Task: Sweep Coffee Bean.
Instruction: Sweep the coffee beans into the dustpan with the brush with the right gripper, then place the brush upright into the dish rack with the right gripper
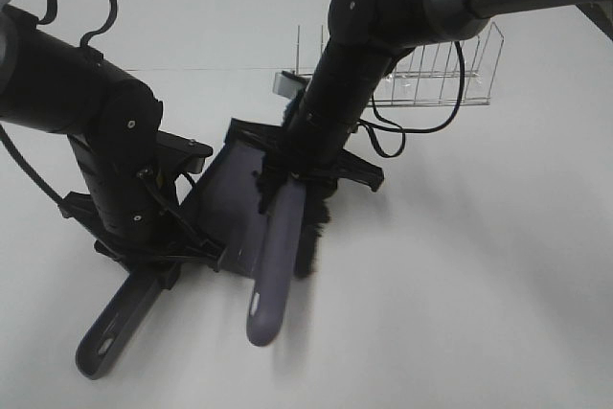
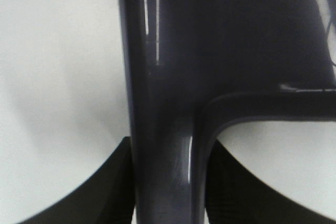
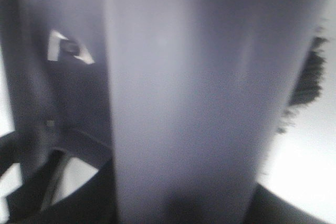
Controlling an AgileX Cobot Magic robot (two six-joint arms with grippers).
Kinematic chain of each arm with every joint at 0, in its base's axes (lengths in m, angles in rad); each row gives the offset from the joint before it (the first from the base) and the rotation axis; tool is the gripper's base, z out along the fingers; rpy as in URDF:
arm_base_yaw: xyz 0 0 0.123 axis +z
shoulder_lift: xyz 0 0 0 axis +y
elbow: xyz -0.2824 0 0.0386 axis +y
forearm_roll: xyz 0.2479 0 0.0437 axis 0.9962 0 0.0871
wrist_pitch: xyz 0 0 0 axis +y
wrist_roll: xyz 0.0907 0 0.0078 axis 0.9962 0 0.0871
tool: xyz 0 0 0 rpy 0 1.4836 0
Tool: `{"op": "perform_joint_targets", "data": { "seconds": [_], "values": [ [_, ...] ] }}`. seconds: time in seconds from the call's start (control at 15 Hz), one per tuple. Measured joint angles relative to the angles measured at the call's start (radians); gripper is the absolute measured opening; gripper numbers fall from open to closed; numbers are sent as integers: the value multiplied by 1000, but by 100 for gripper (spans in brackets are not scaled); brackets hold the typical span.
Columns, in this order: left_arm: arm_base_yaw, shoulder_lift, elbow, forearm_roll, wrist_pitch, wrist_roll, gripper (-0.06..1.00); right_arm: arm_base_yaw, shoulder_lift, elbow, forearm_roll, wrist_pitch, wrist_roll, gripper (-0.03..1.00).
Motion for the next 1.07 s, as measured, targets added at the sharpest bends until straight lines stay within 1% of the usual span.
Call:
{"op": "perform_joint_targets", "data": {
  "seconds": [0.07, 0.13, 0.2, 0.27, 0.33, 0.47, 0.6, 0.67, 0.73, 0.8, 0.93, 1.07],
  "values": [
    [0, 0, 0, 0, 0, 0, 31, 0, 0, -23, 76, -26, -51, 26],
    [0, 0, 0, 0, 0, 0, 31, 0, 3, -31, 103, -34, -74, 26],
    [0, 0, 0, 0, -1, 0, 31, 0, 10, -50, 158, -37, -108, 26],
    [0, 0, 0, 0, -1, 0, 31, 0, 15, -63, 180, -35, -129, 26],
    [0, 0, 0, 0, -1, 0, 31, -1, 17, -78, 180, -23, -136, 26],
    [0, 0, 0, 0, -1, 0, 31, -9, 19, -125, 160, 52, -136, 26],
    [0, 0, 0, 0, -1, 0, 31, -25, 19, -196, 109, 152, -136, 26],
    [0, 0, 0, 0, -1, 0, 31, -28, 19, -211, 96, 174, -136, 26],
    [0, 0, 0, 0, -1, 0, 31, -32, 10, -278, -7, 264, -133, 26],
    [0, 0, 0, 0, -1, 0, 31, -32, -2, -301, -70, 281, -128, 26],
    [0, 0, 0, 0, -1, 0, 31, -32, -48, -315, -188, 285, -126, 26],
    [0, 0, 0, 0, -1, 0, 31, -32, -109, -315, -267, 289, -125, 26]
  ]
}}
